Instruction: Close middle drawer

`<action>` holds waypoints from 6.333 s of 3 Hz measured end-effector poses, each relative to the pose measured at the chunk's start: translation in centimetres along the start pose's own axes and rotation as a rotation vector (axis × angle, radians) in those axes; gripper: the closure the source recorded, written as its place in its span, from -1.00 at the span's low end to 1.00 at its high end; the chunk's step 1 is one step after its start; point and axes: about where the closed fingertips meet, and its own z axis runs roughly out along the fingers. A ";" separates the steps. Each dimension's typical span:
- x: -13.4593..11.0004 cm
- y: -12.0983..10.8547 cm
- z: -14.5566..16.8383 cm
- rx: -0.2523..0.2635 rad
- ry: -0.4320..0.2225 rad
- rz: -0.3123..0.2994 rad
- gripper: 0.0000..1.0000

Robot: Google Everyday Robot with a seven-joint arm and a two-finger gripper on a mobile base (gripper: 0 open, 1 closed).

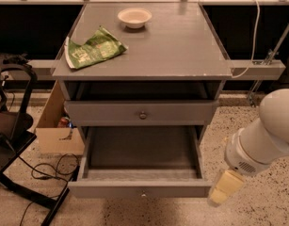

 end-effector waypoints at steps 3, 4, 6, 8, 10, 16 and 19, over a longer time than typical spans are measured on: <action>0.8 1.2 23.5 -0.139 -0.091 0.070 -0.64; 2.1 1.4 28.2 -0.161 -0.114 0.114 -0.17; 2.8 2.0 31.9 -0.181 -0.151 0.155 0.75; 2.7 2.9 34.3 -0.205 -0.147 0.162 1.00; 2.9 -0.5 45.0 -0.171 -0.192 0.207 1.00; -5.3 -18.3 37.8 0.159 -0.257 0.196 1.00; -8.0 -24.6 31.5 0.317 -0.288 0.218 0.64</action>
Offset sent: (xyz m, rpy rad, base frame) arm 0.0102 0.0693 -0.2533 0.1732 0.0932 -0.0281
